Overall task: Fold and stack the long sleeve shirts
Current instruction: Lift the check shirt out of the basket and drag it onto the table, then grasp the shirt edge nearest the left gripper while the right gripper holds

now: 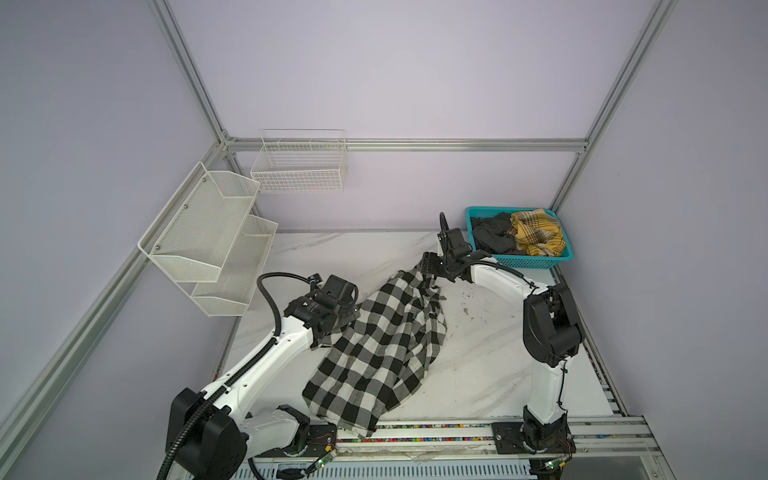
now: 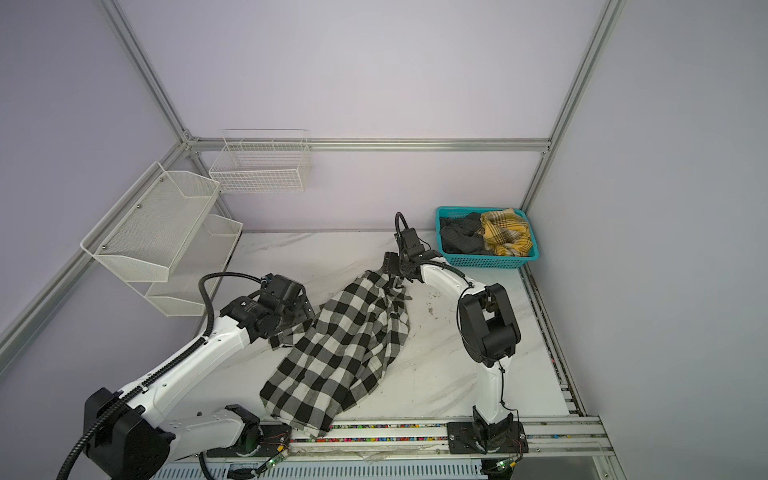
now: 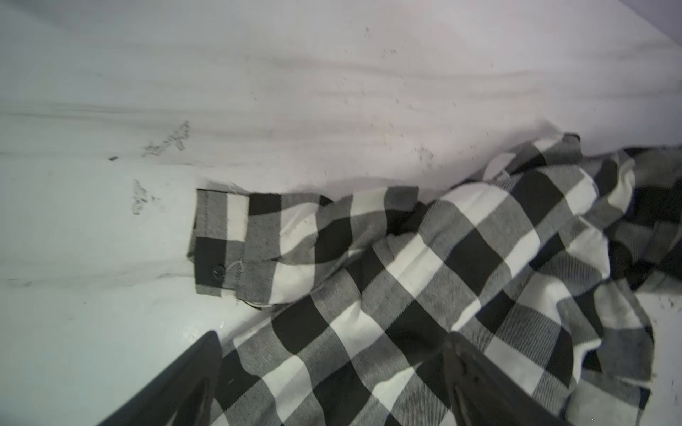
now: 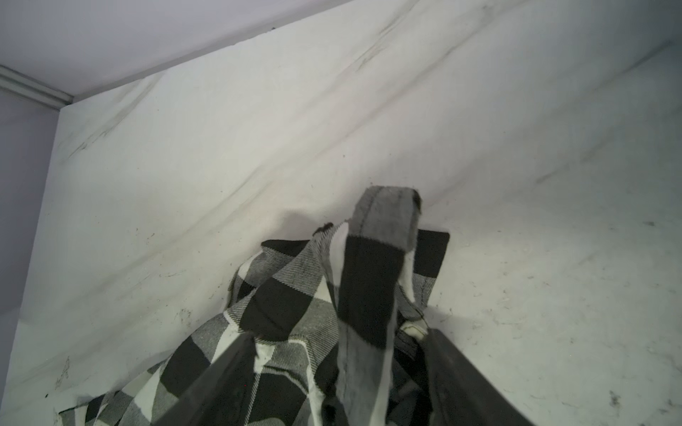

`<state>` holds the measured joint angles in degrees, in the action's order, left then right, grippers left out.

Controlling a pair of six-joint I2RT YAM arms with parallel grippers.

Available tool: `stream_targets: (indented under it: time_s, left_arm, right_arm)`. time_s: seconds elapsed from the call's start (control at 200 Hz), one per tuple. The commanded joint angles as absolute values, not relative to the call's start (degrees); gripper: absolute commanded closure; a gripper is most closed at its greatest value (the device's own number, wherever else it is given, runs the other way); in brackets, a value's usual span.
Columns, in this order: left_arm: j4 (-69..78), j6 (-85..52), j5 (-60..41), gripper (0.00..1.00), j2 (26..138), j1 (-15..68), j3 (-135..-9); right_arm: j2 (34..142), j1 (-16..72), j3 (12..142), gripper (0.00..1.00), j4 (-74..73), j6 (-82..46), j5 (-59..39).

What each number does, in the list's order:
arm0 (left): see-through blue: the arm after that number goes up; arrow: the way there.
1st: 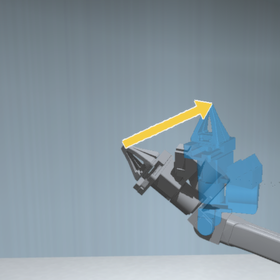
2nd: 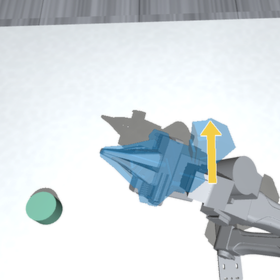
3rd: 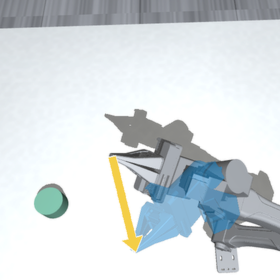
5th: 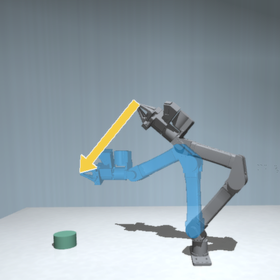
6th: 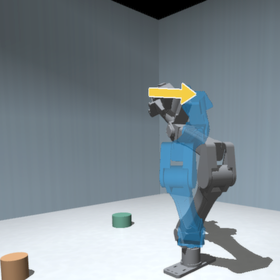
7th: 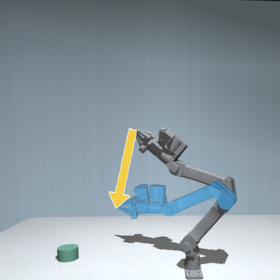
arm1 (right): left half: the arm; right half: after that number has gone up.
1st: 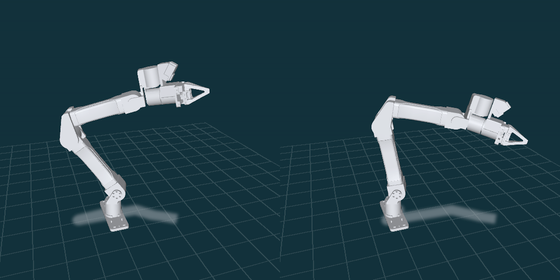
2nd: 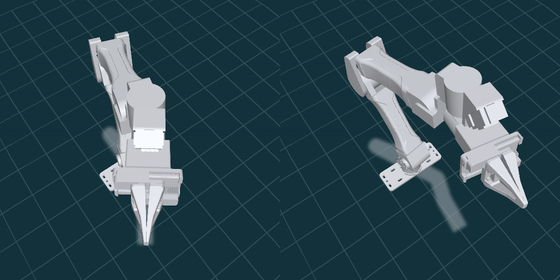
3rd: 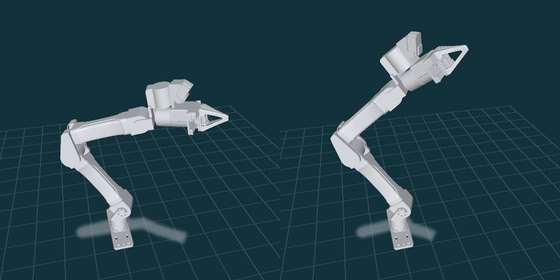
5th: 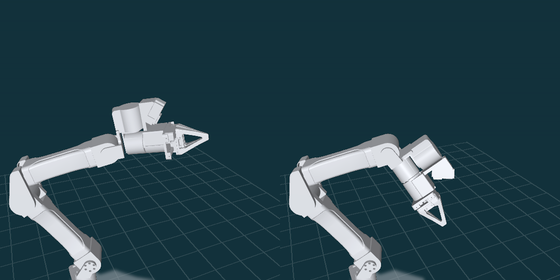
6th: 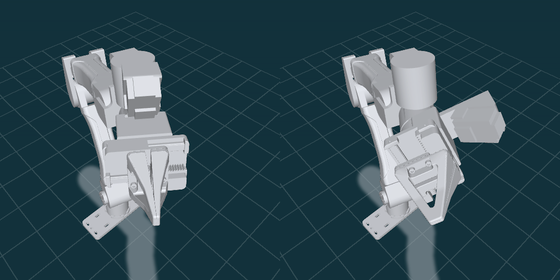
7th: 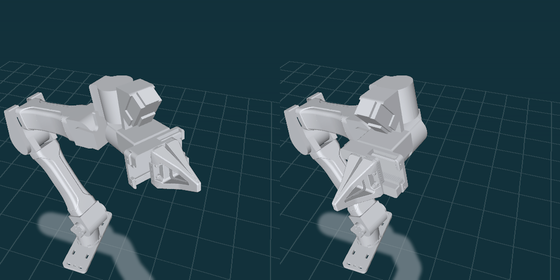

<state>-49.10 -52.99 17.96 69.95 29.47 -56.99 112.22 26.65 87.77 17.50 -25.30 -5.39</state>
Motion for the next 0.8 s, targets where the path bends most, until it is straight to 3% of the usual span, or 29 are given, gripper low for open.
stream_targets:
  time_s: [0.0,0.25,0.325,0.41,0.51,0.58,0.73,0.795]
  left_arm:
    - [-48.3,-52.1,11.5,0.03,70.6,35.8,-54.0]
    - [-50.5,-55.5,5.8,0.00,73.5,43.4,-45.5]
    - [-48.2,-55.9,5.8,0.05,75.4,43.4,-43.5]
    - [-46.2,-55.1,7.5,0.24,79.6,43.4,-44.5]
    - [-49.1,-54.1,12.6,0.73,86.6,43.2,-50.6]
    - [-50.2,-52.1,16.6,1.00,89.5,42.9,-54.9]
    - [-52.3,-48.1,26.1,1.00,93.5,40.7,-62.5]
    - [-53.3,-46.5,30.2,1.00,94.4,37.7,-66.3]
  right_arm:
    - [108.7,27.5,87.4,0.23,20.0,-27.0,-2.4]
    - [104.0,27.5,82.9,0.19,19.9,-26.2,-0.5]
    - [102.4,27.5,81.2,0.19,19.3,-26.2,0.5]
    - [101.8,27.4,80.1,0.19,19.4,-26.5,0.8]
    - [102.3,27.4,78.9,0.22,19.5,-27.0,-0.2]
    - [103.2,27.4,78.2,0.23,19.4,-27.0,-2.4]
    - [107.6,28.5,79.1,0.23,22.4,-24.4,-2.9]
    - [109.1,28.6,79.1,0.28,22.8,-23.3,-2.9]
